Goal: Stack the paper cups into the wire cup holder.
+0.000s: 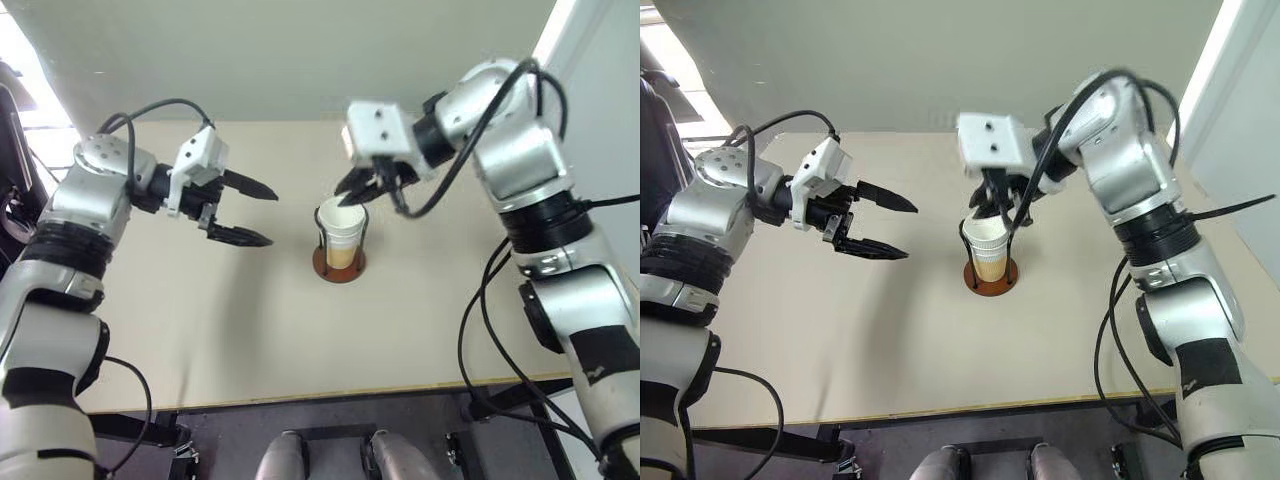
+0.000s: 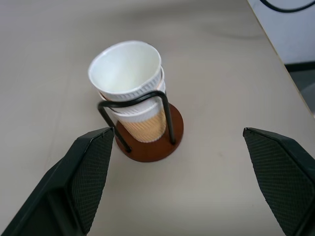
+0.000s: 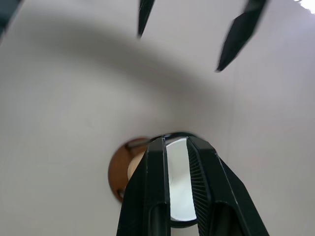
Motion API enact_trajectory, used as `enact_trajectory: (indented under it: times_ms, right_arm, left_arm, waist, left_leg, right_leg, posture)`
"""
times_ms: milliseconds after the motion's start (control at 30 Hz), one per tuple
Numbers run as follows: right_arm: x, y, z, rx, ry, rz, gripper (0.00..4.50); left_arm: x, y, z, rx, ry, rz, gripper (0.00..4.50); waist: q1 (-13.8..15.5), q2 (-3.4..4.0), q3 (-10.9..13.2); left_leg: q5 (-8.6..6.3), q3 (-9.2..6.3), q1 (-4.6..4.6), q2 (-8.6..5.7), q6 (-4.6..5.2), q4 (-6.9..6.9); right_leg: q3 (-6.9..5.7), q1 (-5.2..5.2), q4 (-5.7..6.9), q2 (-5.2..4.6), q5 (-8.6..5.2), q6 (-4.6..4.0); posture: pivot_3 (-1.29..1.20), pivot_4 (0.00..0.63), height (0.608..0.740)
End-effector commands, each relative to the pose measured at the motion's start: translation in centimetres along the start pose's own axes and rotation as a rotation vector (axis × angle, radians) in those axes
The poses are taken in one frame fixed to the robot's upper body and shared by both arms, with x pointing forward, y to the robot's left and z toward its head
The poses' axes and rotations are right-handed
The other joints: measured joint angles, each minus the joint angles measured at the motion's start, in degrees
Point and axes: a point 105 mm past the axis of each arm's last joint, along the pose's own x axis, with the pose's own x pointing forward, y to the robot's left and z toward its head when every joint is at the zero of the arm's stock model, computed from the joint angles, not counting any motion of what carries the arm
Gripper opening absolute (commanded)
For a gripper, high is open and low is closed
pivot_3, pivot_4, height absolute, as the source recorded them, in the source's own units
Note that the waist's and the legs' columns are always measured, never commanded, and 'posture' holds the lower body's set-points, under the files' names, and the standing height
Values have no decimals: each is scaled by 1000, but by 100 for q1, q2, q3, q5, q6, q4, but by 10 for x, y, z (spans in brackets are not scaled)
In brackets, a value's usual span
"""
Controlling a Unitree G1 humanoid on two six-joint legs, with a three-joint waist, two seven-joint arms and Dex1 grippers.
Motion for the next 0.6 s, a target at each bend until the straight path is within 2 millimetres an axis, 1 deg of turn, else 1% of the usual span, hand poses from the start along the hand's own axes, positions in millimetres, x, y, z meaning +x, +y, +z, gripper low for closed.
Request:
enact_trajectory:
  times_ms: [33, 67, 133, 200, 233, 267, 300, 333, 367, 433, 500, 600]
  right_arm:
    - [-39, -5, 11, 137, -160, -176, 570]
    - [-45, -5, 5, 185, -180, -219, 570]
    - [-52, -7, -14, 289, -192, -332, 570]
    - [-58, -8, -38, 386, -190, -454, 570]
    - [-60, -8, -51, 424, -183, -514, 570]
    - [-61, -7, -65, 475, -177, -572, 570]
    - [-61, -6, -80, 521, -172, -629, 570]
    - [-62, -6, -90, 563, -175, -679, 570]
    - [-63, -7, -100, 590, -176, -732, 570]
    - [-63, -8, -111, 610, -179, -796, 570]
    - [-60, -5, -120, 622, -173, -818, 570]
    - [-53, 0, -134, 641, -162, -845, 570]
  left_arm:
    - [-18, 21, 34, 5, -171, 143, 4500]
    - [-22, 28, 38, -4, -215, 204, 4500]
    - [-30, 37, 40, -38, -285, 303, 4500]
    - [-38, 44, 37, -84, -349, 400, 4500]
    - [-41, 46, 32, -116, -368, 444, 4500]
    - [-42, 45, 23, -155, -374, 474, 4500]
    - [-40, 42, 8, -199, -351, 498, 4500]
    - [-38, 39, -4, -228, -326, 516, 4500]
    - [-35, 34, -16, -257, -303, 525, 4500]
    - [-31, 26, -29, -292, -283, 535, 4500]
    - [-27, 21, -41, -282, -258, 567, 4500]
    - [-30, 25, -58, -276, -253, 700, 4500]
  waist:
    - [20, -11, -3]
    - [19, -15, -4]
    - [10, -23, -8]
    - [-9, -24, -8]
    - [-16, -23, -7]
    - [-25, -22, -7]
    - [-30, -22, -7]
    - [-31, -19, -5]
    - [-35, -18, -5]
    - [-38, -19, -4]
    - [-38, -29, 1]
    - [-35, -32, 0]
  left_leg:
    - [10, 0, 0, 0, -16, -1]
    - [13, 0, 0, 1, -22, -1]
    - [14, 5, 4, 1, -23, 2]
    - [14, 10, 17, 1, -23, 4]
    - [15, 14, 28, 0, -22, -1]
    - [15, 13, 41, 1, -22, -2]
    - [17, 16, 54, -1, -18, -8]
    - [19, 14, 67, -1, -14, -13]
    - [20, 12, 83, -1, -13, -17]
    - [21, 12, 102, -2, -12, -36]
    - [30, 9, 103, -1, -8, -46]
    - [44, 2, 104, -1, -6, -52]
  right_leg:
    - [-1, 2, -1, 0, -1, -1]
    - [-2, 5, -1, 0, -1, -1]
    - [0, 10, -3, -1, -1, -1]
    - [7, 20, -2, -1, 1, 3]
    - [10, 26, -1, -1, 4, 9]
    - [12, 36, 2, -1, 6, 17]
    - [15, 42, 5, 0, 11, 26]
    - [17, 51, 8, 1, 36, 72]
    - [17, 62, 11, 2, 37, 76]
    - [20, 68, 16, 4, 39, 80]
    - [17, 63, 20, 8, 41, 81]
    - [10, 66, 21, 9, 46, 81]
  posture:
    - [0, 150, 740]
    - [0, 150, 740]
    - [0, 150, 740]
    - [0, 150, 740]
    - [0, 150, 740]
    - [0, 150, 740]
    - [0, 150, 740]
    - [0, 150, 740]
    - [0, 150, 740]
    - [0, 150, 740]
    - [0, 150, 740]
    - [0, 150, 740]
